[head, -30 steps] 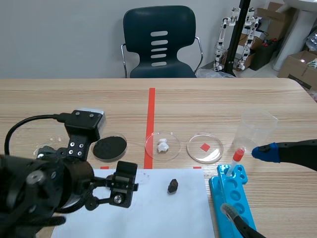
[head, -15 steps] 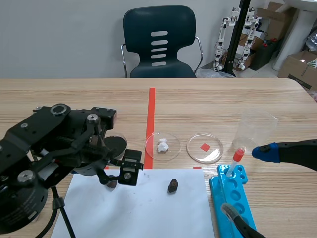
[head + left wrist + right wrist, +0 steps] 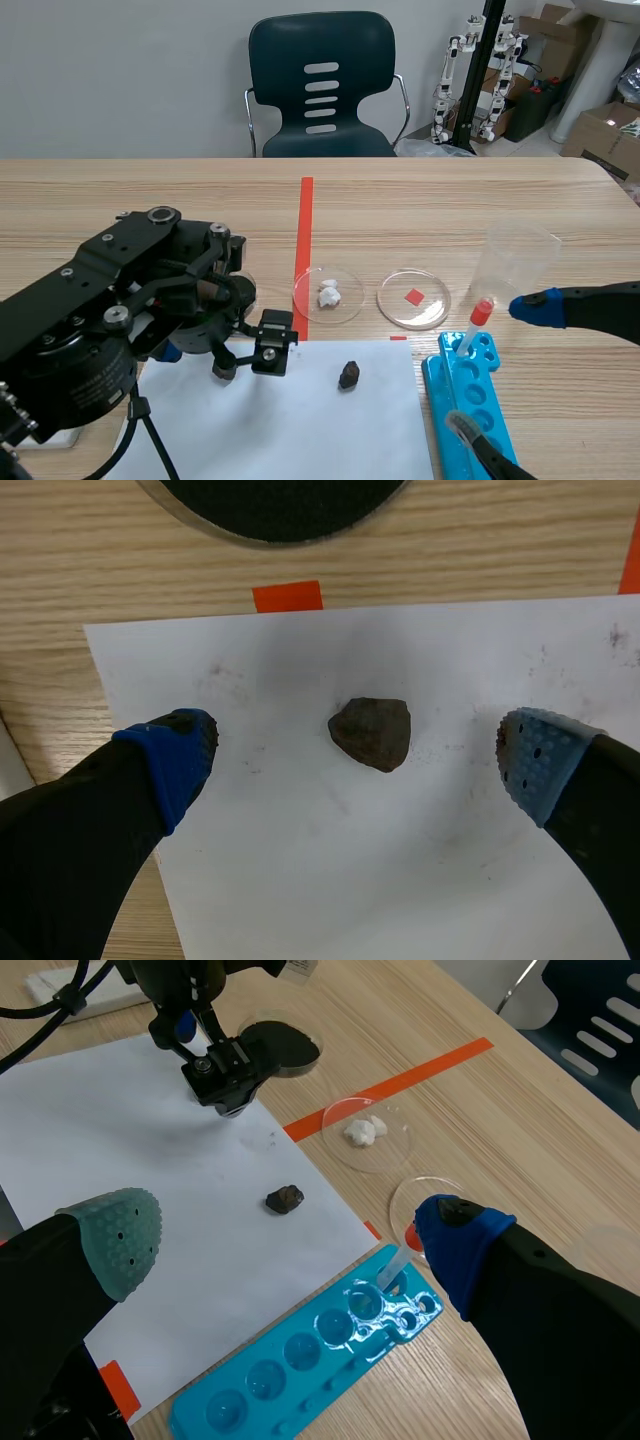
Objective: Pick up the middle mineral with the left hand
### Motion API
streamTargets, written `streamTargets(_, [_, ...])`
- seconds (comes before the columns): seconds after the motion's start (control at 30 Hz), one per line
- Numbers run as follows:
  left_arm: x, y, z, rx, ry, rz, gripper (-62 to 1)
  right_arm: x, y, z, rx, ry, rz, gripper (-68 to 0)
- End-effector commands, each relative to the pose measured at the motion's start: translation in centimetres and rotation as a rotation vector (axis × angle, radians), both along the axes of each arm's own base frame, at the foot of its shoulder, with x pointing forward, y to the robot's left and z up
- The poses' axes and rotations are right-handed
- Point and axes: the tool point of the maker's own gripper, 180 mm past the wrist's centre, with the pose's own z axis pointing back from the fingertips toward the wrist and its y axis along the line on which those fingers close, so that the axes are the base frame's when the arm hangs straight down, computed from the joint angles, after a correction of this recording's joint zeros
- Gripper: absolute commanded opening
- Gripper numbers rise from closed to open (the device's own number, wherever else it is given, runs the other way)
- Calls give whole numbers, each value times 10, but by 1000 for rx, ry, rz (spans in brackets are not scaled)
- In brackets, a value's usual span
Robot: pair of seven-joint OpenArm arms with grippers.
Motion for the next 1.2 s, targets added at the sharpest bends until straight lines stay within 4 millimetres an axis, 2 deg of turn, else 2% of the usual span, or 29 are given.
streamTargets(0.0, [7, -6, 7, -17, -21, -5, -20, 1, 2, 5, 20, -9, -1, -146])
streamTargets(0.27, [5, -7, 0, -21, 6, 0, -33, 1, 2, 4, 19, -9, -1, -146])
streamTargets(0.63, [4, -9, 0, -37, 11, 2, -234, 1, 2, 5, 20, -9, -1, -146])
streamTargets(1.17, [8, -13, 1, -61, -12, 11, -443, 1, 2, 5, 20, -9, -1, -146])
